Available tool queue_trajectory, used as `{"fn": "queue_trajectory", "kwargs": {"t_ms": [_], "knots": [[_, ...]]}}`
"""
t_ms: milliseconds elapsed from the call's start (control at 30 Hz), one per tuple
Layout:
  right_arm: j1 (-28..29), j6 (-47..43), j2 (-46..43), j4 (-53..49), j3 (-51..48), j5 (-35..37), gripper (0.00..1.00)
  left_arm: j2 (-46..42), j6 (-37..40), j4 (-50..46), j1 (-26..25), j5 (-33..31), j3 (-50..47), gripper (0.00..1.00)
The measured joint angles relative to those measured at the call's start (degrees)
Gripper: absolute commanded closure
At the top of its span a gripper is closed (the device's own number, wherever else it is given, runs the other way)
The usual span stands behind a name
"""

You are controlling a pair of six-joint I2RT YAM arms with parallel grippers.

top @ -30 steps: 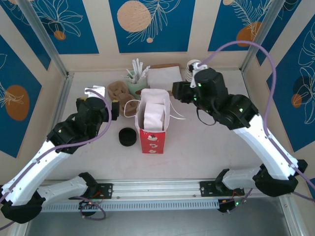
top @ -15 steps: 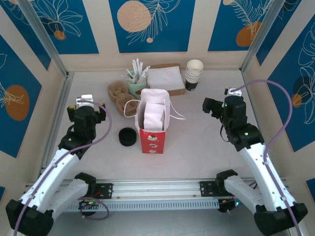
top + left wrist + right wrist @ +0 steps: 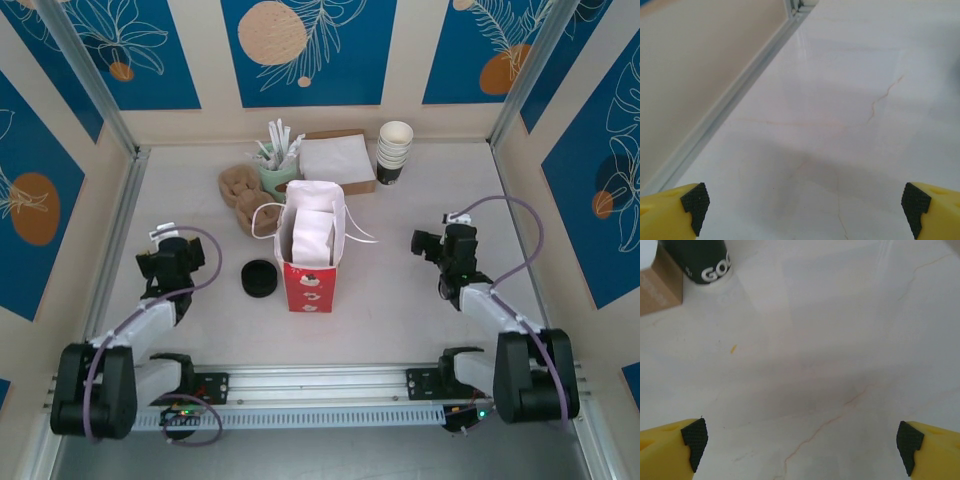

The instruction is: Pack the takeout coffee

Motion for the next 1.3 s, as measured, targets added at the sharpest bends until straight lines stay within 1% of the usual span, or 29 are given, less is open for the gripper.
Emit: {"fn": "queue_trajectory", "kwargs": {"t_ms": [100, 200, 300, 400, 467, 633, 700, 800, 1300], "knots": [[0.00, -1.75, 5.75, 8.70, -1.38, -2.19, 0.01, 4.94, 0.04, 5.62, 0.11, 0.66, -0.33, 0.00], [0.00, -3.39, 9.53, 14.49, -1.51, -4.13, 0.01, 8.46, 0.76, 10.71, 0.20, 2.73, -0.35, 0.00], [-0.15, -4.11, 11.91, 20.02, -1.51, -6.47, 0.01, 11.17, 1.55, 15.74, 0.35, 6.05, -0.37, 0.00], [-0.15, -5.07, 15.87, 26.45, -1.68, -8.87, 0.01, 15.15, 2.36, 22.73, 0.35, 9.51, -1.05, 0.00], [0.07, -5.73, 19.02, 29.79, -1.75, -10.32, 0.01, 16.74, 3.06, 24.87, 0.35, 11.78, -1.57, 0.00], [-1.44, -5.90, 20.55, 29.77, -1.51, -14.51, 0.01, 18.23, 4.72, 28.30, 0.35, 16.20, -1.62, 0.00], [-1.99, -5.90, 20.55, 29.79, -1.14, -15.39, 0.01, 20.57, 5.66, 30.32, 0.35, 17.68, -1.31, 0.00], [-2.27, -5.90, 20.55, 29.97, -0.90, -16.41, 0.01, 23.26, 6.99, 29.46, -0.11, 19.06, 0.26, 0.00], [-2.32, -5.90, 20.55, 30.14, -0.87, -17.84, 0.01, 23.37, 8.63, 29.49, -0.72, 19.71, 1.20, 0.00]]}}
